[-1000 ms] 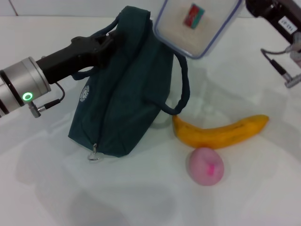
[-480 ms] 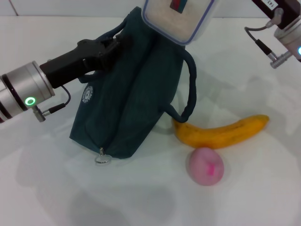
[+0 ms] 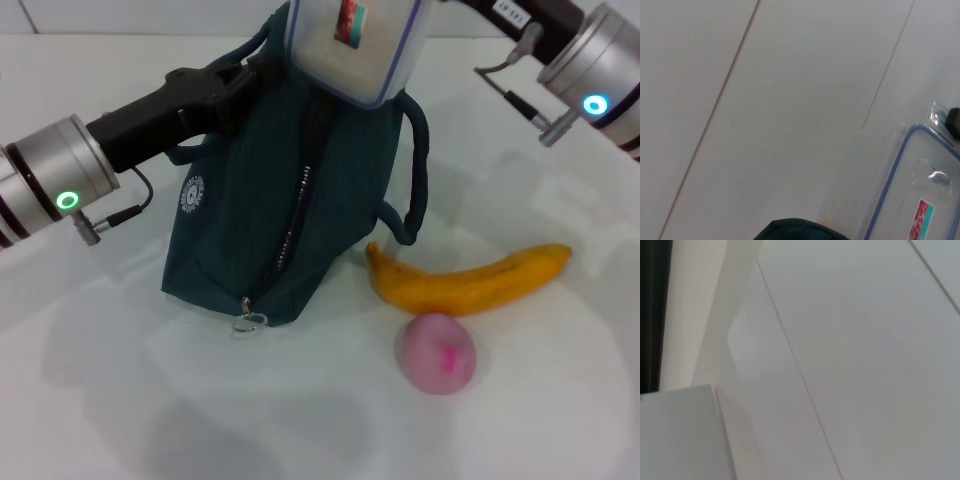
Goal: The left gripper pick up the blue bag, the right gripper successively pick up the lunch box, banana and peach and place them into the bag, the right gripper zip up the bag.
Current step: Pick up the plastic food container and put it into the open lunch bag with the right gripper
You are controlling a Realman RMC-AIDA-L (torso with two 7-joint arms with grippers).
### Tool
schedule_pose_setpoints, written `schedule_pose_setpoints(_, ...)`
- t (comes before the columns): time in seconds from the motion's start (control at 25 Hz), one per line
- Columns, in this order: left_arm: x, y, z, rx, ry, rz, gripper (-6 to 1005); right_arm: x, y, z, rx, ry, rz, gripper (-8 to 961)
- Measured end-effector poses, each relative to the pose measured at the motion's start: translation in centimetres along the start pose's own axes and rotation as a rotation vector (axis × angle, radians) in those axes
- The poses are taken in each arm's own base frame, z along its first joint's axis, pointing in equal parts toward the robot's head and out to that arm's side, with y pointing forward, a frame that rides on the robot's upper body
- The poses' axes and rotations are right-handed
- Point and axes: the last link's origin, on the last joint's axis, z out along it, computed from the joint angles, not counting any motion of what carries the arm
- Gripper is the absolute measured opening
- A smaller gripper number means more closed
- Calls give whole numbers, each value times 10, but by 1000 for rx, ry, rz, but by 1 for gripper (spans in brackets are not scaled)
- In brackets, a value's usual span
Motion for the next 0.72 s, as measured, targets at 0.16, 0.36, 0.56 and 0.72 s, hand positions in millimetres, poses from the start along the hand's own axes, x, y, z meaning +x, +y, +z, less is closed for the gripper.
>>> schedule_pose_setpoints(0.16,1,-3,1,21,6,0,38,8,6,2,-20,29,12,121)
schedule_pose_setpoints(0.36,0,-8,0,55,3,3,38,18,10,-6,-23,60,31,123)
schedule_pose_setpoints(0.56,-1,-10,-1,69,-1,7,39,25,10,-21,11,66,57,124)
schedule_pose_setpoints(0.72,-1,-11,-1,72,-2,9,39,29,13,-24,6,77,66,125)
